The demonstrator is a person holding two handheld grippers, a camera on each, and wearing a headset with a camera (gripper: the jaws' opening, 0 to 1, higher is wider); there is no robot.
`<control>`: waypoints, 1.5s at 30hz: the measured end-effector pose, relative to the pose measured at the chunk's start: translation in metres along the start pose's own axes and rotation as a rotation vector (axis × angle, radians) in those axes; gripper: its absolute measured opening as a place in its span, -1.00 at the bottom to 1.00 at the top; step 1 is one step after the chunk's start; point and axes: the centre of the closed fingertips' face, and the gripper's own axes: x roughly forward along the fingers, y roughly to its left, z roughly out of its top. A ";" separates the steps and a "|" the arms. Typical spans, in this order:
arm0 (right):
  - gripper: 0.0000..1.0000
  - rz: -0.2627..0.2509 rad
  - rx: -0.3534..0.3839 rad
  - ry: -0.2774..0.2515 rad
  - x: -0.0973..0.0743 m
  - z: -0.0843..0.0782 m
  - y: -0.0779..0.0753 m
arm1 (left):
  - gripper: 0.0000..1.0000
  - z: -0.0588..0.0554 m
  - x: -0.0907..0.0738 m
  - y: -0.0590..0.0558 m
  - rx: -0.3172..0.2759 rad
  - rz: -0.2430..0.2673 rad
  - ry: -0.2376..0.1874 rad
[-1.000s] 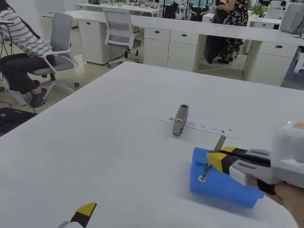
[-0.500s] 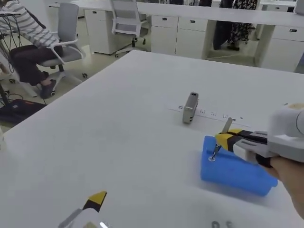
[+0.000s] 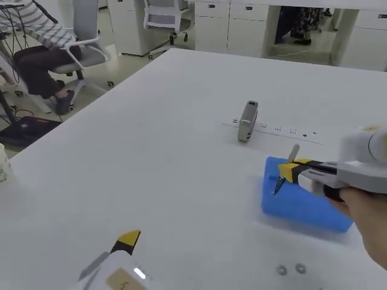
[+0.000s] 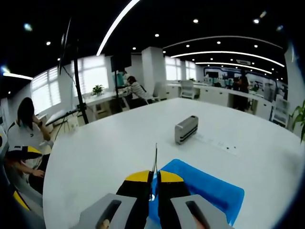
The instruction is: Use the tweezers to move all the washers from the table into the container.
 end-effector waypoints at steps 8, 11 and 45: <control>-0.99 -0.009 0.004 0.026 0.006 -0.014 -0.001 | 0.97 -0.001 0.000 0.003 -0.023 0.017 0.004; -0.98 -0.011 -0.008 0.034 0.009 -0.018 -0.001 | 0.95 -0.001 0.000 0.005 -0.027 0.023 0.004; -0.96 -0.029 -0.046 0.019 -0.013 -0.007 -0.014 | 0.90 -0.001 -0.001 0.010 -0.022 0.043 0.006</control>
